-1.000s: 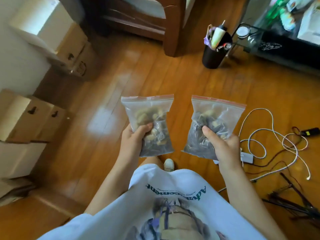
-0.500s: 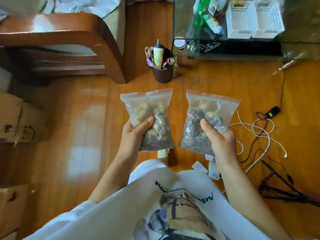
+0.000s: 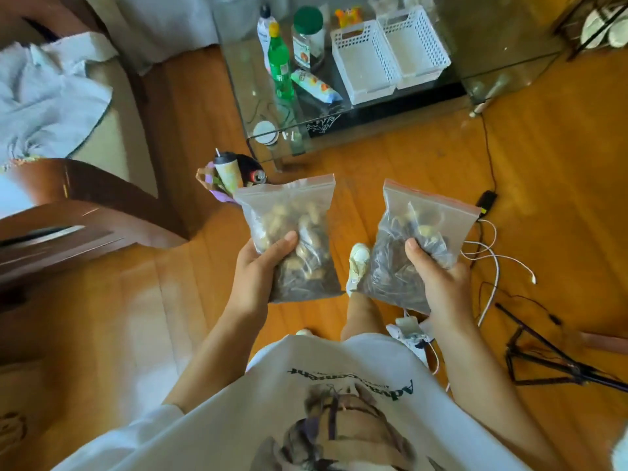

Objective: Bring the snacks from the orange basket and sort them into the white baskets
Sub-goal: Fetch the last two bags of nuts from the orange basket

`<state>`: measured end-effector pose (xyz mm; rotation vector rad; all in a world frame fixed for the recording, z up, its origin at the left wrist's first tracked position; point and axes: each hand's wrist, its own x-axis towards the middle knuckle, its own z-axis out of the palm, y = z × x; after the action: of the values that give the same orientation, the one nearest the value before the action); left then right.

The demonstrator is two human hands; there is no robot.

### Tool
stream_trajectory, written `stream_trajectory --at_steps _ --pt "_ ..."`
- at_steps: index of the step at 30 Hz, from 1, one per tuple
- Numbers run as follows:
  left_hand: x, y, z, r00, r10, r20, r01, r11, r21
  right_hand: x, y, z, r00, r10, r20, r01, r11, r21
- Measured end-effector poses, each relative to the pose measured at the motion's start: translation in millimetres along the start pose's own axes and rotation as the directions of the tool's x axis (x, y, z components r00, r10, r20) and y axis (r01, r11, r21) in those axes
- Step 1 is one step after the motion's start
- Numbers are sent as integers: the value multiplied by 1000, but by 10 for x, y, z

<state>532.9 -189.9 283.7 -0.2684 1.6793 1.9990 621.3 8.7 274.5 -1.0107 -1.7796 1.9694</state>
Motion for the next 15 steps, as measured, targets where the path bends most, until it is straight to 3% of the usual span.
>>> stream_trajectory --at_steps 5,15 --pt "868 269 657 1000 -20 22 20 1000 8 1013 -284 -84 999 -28 -20 29 998 55" --pt "2193 850 1920 1000 4 27 -3 1000 -26 2806 -1038 -344 995 -96 14 96 995 7"
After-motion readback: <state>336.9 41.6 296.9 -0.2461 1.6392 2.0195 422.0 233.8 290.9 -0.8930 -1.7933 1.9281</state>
